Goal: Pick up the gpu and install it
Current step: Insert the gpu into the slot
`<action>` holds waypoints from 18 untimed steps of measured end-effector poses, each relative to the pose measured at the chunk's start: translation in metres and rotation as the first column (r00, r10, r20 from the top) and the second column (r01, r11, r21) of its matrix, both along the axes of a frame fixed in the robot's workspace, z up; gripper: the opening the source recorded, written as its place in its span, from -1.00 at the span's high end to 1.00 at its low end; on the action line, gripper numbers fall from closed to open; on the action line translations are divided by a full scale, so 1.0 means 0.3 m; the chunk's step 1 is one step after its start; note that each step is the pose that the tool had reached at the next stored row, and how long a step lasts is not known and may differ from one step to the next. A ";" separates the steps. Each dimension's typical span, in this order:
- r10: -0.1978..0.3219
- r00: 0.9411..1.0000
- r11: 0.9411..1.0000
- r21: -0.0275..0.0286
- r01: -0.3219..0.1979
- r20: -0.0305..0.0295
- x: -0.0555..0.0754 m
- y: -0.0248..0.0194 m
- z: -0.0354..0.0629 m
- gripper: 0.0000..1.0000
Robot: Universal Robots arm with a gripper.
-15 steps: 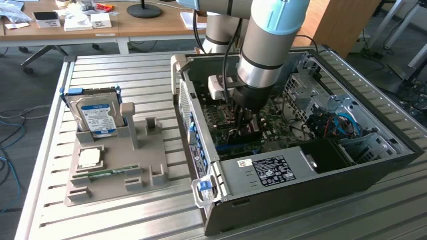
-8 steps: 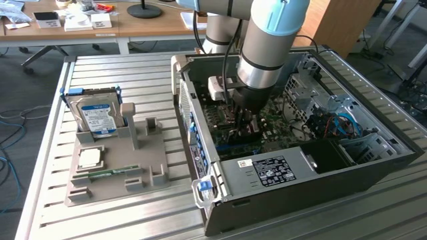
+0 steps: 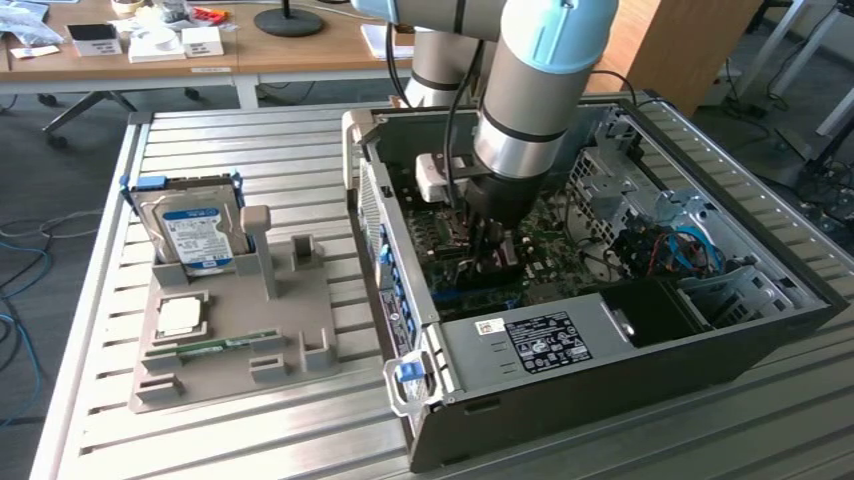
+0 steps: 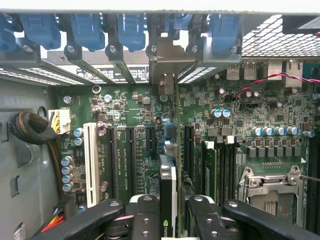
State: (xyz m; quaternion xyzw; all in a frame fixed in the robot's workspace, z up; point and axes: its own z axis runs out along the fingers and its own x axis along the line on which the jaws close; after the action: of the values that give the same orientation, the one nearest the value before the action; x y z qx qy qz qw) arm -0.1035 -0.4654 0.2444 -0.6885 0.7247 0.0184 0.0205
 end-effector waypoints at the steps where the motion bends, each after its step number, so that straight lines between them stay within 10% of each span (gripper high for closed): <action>1: 0.000 1.000 1.000 0.000 0.000 0.000 0.000 0.000 -0.001 0.47; 11: -0.001 1.000 1.000 0.003 0.001 0.001 -0.002 0.002 -0.011 0.44; 18: 0.000 1.000 1.000 0.000 0.000 0.000 -0.002 0.000 -0.007 -0.04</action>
State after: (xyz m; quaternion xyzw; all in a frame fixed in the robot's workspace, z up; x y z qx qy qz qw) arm -0.1040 -0.4653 0.2421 -0.6884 0.7248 0.0186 0.0207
